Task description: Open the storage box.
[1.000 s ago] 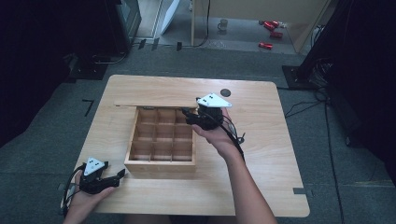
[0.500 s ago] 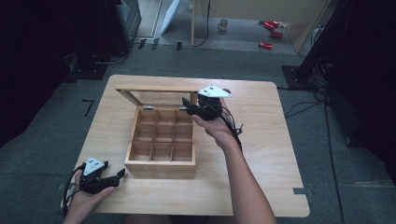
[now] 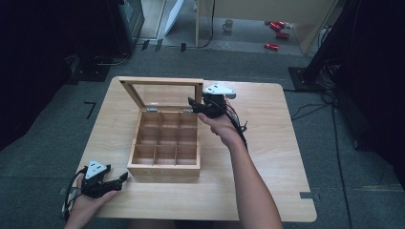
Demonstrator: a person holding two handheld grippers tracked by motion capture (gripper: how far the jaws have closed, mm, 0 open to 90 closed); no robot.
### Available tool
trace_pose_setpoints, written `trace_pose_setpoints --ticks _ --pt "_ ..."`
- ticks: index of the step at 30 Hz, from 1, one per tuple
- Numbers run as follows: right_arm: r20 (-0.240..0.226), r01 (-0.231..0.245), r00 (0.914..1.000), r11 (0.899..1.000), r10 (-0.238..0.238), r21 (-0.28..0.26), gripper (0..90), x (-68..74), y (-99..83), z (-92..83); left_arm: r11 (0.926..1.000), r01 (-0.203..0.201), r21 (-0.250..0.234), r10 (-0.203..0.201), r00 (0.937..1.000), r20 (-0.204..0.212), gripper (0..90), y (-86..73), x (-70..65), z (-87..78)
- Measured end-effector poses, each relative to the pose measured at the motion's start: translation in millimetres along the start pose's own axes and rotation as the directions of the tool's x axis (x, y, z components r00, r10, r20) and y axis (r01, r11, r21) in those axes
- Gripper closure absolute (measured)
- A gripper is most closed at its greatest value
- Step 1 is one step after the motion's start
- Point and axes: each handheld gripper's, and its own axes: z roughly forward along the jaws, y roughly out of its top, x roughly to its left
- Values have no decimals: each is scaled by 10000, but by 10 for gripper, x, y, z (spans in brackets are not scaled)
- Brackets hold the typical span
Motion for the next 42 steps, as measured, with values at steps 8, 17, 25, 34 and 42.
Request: trace_pose_setpoints --ticks 8,17,25,34,42 --pt "178 -226 9996 9995 229 -210 573 -87 23 65 10000 -25 10 25 10000 -7 235 0 0 -1" --pt "908 -524 9944 9982 547 -276 672 -191 67 178 10000 13 27 -13 10000 43 234 1 4 -3" --pt "1197 -1127 9860 9930 1162 -357 673 -236 87 298 10000 45 17 -45 10000 85 234 2 10 -2" --pt "1396 -1252 9819 9917 1282 -303 672 -245 102 346 10000 25 22 -25 10000 69 234 2 7 -2" --pt "1554 -1291 9789 9911 1325 -323 669 -241 103 368 10000 -8 31 8 10000 41 234 3 5 -1"
